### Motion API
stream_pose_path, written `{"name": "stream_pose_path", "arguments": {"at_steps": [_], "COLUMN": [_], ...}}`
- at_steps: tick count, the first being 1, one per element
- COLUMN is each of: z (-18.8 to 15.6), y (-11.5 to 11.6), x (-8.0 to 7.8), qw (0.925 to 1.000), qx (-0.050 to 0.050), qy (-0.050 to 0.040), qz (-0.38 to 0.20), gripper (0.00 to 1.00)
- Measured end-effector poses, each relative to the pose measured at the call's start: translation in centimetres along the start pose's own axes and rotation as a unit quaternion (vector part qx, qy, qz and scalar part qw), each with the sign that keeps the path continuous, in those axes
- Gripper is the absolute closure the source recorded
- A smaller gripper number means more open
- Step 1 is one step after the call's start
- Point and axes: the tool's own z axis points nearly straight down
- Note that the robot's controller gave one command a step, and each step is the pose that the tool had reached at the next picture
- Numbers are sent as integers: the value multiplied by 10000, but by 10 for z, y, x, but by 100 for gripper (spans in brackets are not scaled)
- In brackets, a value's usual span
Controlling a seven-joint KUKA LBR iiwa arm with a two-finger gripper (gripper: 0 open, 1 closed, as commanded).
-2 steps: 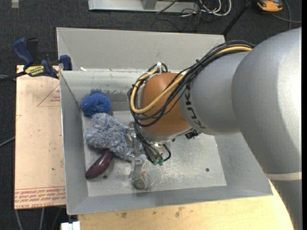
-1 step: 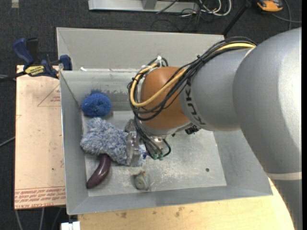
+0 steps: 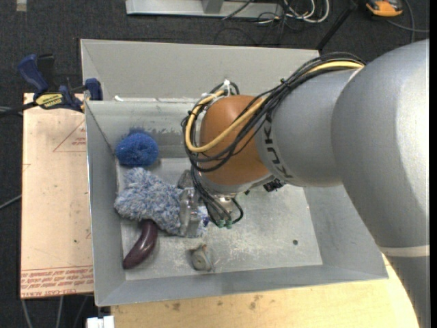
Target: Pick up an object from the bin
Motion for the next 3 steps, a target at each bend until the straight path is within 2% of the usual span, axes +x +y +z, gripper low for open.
{"name": "stream_pose_path", "arguments": {"at_steps": [1, 2, 3], "z": [7, -172, -183], "y": [7, -6, -8], "x": [-20, -19, -17], "qw": [9989, 9994, 9996], "qx": [8, 6, 2], "qy": [7, 11, -5], "qz": [-459, -338, -290], "gripper": [100, 100, 100]}}
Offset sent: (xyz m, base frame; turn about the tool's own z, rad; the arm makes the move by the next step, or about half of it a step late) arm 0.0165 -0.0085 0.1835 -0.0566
